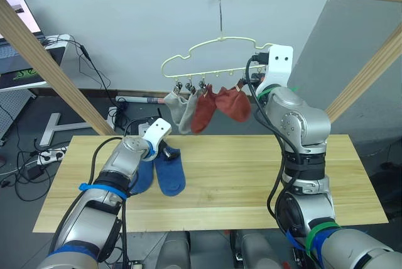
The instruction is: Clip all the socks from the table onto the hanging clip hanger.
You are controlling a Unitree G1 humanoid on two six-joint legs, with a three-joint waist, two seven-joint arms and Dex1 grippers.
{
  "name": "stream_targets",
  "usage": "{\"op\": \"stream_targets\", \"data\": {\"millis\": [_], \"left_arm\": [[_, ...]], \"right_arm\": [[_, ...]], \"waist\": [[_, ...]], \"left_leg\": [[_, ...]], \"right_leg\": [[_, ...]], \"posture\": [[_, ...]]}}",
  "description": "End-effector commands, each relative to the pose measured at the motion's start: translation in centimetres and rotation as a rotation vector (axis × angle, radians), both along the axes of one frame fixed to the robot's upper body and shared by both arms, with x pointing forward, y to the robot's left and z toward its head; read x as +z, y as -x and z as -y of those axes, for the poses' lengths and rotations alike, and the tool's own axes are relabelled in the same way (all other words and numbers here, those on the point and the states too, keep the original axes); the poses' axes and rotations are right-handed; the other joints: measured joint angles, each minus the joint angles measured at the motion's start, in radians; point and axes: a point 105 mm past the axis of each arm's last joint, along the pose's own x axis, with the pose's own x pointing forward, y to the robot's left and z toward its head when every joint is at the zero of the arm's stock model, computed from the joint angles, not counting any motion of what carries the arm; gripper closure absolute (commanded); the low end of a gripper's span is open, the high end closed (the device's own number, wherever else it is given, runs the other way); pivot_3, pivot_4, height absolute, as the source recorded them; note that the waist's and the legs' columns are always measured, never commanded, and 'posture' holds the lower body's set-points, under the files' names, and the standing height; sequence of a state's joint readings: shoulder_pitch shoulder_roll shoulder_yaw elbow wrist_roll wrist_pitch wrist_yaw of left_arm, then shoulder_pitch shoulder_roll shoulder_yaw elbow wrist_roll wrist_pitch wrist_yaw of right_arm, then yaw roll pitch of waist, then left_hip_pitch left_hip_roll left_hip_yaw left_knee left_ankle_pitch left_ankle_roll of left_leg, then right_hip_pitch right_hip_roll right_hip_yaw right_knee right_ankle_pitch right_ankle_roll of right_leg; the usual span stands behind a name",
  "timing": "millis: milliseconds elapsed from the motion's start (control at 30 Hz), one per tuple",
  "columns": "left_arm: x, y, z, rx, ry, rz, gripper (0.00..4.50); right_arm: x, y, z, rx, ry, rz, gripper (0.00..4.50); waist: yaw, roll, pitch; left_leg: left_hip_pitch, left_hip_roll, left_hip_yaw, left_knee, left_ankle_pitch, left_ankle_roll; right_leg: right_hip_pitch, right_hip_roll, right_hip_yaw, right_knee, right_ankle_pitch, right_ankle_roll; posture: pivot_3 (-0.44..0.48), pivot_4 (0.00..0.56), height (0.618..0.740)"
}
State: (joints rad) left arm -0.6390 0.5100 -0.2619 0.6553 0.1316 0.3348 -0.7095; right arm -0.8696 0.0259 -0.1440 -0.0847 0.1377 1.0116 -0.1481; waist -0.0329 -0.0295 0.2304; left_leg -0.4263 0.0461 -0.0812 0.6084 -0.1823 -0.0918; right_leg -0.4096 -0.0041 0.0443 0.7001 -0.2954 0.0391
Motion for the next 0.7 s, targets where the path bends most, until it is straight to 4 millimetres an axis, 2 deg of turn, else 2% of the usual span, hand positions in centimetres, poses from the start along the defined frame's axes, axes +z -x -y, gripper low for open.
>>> {"op": "stream_targets", "data": {"millis": [33, 67, 167, 567, 700], "left_arm": [[-2.6, 1.8, -1.1, -0.007, -0.087, -0.087, 0.02], [-2.9, 2.0, -1.2, -0.010, -0.098, -0.094, 0.02], [-3.3, 2.4, -1.4, -0.028, -0.132, -0.096, 0.60], [-2.9, 2.3, -1.4, -0.016, -0.108, -0.092, 4.17], [-2.5, 2.6, -0.4, -0.036, -0.033, -0.112, 4.17]], "right_arm": [[1.1, 0.5, 0.1, -0.004, -0.012, 0.048, 4.47], [1.1, 0.5, 0.1, -0.005, -0.012, 0.048, 4.47], [1.2, 0.5, 0.1, -0.008, -0.013, 0.048, 4.47], [1.0, 0.4, 0.3, -0.012, -0.010, 0.043, 4.47], [1.0, 0.4, 0.3, -0.012, -0.008, 0.043, 4.47]], "waist": [[0.000, 0.000, 0.000], [0.000, 0.000, 0.000], [0.000, 0.002, -0.001], [-0.001, 0.003, -0.002], [-0.001, 0.003, -0.002]], "left_leg": [[0.000, 0.000, 0.000, 0.000, 0.000, 0.000], [0.000, 0.000, 0.000, 0.000, 0.000, 0.000], [0.001, 0.000, 0.000, 0.000, 0.000, 0.000], [0.005, 0.000, 0.000, 0.000, 0.001, 0.002], [0.005, 0.000, 0.000, 0.000, 0.002, 0.003]], "right_leg": [[0.000, 0.000, 0.000, 0.000, 0.000, 0.000], [0.000, 0.000, 0.000, 0.000, 0.000, 0.000], [0.001, 0.000, 0.000, 0.000, 0.000, 0.000], [0.003, 0.001, 0.001, 0.001, 0.001, -0.002], [0.003, 0.001, 0.001, 0.001, 0.001, -0.002]], "posture": [[0.029, 0.197, 0.740], [0.029, 0.197, 0.740], [0.028, 0.199, 0.740], [0.032, 0.201, 0.740], [0.032, 0.201, 0.740]]}}
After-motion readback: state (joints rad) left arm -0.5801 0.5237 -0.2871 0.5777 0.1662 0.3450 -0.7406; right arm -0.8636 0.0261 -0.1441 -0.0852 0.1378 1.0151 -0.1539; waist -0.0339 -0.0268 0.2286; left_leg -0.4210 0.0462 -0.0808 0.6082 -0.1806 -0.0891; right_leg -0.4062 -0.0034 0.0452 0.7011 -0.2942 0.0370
